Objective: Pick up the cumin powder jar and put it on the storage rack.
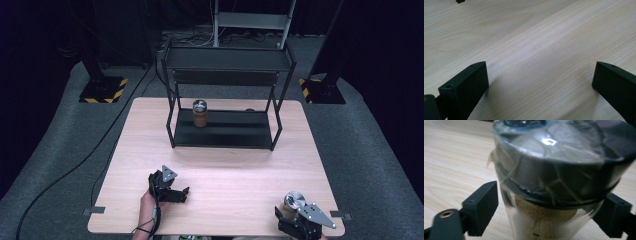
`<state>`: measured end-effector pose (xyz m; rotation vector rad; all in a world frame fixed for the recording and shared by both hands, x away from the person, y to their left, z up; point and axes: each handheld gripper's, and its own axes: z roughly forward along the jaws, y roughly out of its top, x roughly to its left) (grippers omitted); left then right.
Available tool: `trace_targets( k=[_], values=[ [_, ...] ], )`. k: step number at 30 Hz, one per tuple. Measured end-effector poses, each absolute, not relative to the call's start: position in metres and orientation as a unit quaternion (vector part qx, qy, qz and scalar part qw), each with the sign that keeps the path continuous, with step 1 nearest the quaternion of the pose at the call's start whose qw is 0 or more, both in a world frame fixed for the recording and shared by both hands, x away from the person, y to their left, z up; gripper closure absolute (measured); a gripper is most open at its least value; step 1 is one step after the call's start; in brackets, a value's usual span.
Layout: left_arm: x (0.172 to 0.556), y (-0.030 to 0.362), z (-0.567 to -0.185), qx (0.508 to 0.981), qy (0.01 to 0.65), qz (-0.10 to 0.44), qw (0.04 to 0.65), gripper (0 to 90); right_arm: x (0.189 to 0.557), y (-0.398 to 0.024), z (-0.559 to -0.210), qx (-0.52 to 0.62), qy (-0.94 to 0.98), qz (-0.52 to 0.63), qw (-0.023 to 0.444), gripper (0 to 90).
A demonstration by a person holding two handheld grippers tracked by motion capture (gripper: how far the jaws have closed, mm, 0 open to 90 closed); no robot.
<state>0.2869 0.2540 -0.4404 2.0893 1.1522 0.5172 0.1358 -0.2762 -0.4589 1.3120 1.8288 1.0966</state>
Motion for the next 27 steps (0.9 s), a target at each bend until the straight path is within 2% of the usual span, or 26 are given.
trace_targets(
  k=[1,2,3,27],
  values=[
    [0.2869,0.254,-0.4404,0.804,0.443,0.199,0.343,0.0,0.1358,-0.2762,-0.4589,0.498,0.694,0.416,0.314,17.5],
    [0.2866,0.2538,-0.4404,0.804,0.443,0.2,0.343,0.1,0.1371,-0.2775,-0.4585,0.502,0.693,0.416,0.308,25.1],
    [0.2864,0.2536,-0.4402,0.805,0.442,0.201,0.342,0.1,0.1373,-0.2759,-0.4581,0.506,0.691,0.411,0.31,28.9],
    [0.2862,0.2541,-0.4404,0.806,0.438,0.2,0.344,0.7,0.1344,-0.2737,-0.4519,0.501,0.693,0.411,0.315,29.5]
  ],
)
